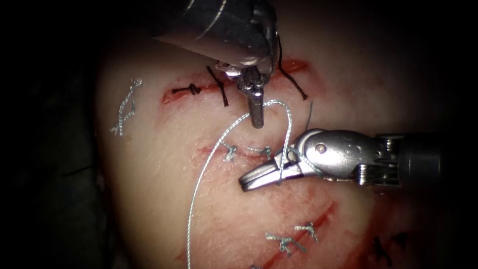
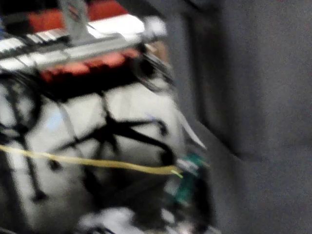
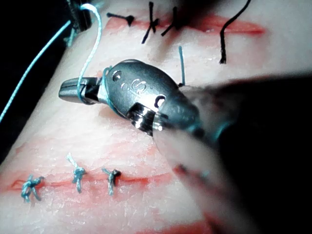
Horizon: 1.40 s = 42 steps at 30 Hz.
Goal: Wound Closure
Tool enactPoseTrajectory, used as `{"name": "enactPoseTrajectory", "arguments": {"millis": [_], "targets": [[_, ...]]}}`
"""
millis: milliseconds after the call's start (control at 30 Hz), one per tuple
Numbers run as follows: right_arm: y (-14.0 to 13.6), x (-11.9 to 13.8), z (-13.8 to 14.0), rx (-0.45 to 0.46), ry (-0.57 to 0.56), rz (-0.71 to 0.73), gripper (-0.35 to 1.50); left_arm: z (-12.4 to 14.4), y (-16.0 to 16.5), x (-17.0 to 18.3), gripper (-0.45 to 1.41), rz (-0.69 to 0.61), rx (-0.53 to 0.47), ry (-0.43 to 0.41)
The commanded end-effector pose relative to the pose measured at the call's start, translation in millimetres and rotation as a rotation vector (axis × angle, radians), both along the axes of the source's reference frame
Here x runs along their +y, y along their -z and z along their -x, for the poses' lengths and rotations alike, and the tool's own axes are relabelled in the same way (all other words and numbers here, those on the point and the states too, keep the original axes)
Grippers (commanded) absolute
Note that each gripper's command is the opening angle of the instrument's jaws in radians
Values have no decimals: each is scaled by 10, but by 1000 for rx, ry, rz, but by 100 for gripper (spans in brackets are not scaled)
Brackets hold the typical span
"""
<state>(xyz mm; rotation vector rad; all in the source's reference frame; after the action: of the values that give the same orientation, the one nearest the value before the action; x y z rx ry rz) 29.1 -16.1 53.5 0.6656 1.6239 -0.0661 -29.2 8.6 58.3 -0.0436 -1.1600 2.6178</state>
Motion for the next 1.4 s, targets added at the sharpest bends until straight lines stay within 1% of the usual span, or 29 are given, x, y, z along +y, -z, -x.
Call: {"name": "enactPoseTrajectory", "arguments": {"millis": [33, 67, 200, 300, 433, 467, 533, 633, 767, 833, 967, 1200, 1233, 1300, 1400], "targets": [[3, 1, -9, 38, -26, -63, -35, 3, -14, -1, -45, 7, 18, 25], [6, 4, -8, 49, -37, -85, -35, 1, -21, -6, -45, 13, 23, 30], [7, 7, -6, 63, -61, -116, -35, -2, -33, -18, -45, 14, 27, 53], [6, 7, -4, 75, -89, -166, -35, -7, -42, -33, -45, 7, 38, 95], [7, 8, -3, 99, -132, -245, -35, -13, -53, -49, -45, 0, 41, 126], [8, 8, -2, 108, -162, -278, -35, -15, -58, -57, -45, -7, 43, 146], [10, 9, -2, 90, -228, -347, -35, -18, -65, -69, -45, -19, 47, 174], [10, 8, -2, 78, -295, -427, -35, -17, -68, -78, -45, -27, 41, 187], [11, 6, -2, 63, -349, -493, -35, -14, -67, -84, -45, -49, 36, 214], [11, 6, -2, 71, -361, -534, -35, -12, -67, -85, -45, -50, 34, 216], [13, 4, -1, 63, -390, -558, -35, -10, -66, -87, -45, -59, 25, 222], [14, 2, 0, 63, -456, -563, -35, -8, -64, -90, -45, -70, -4, 267], [14, 2, 1, 59, -479, -565, -35, -8, -64, -90, -45, -67, -9, 272], [15, 1, 5, 36, -570, -601, -35, -9, -63, -91, -45, -74, -14, 281], [13, 0, 10, 15, -645, -607, -35, -10, -63, -95, -45, -98, -30, 301]]}}
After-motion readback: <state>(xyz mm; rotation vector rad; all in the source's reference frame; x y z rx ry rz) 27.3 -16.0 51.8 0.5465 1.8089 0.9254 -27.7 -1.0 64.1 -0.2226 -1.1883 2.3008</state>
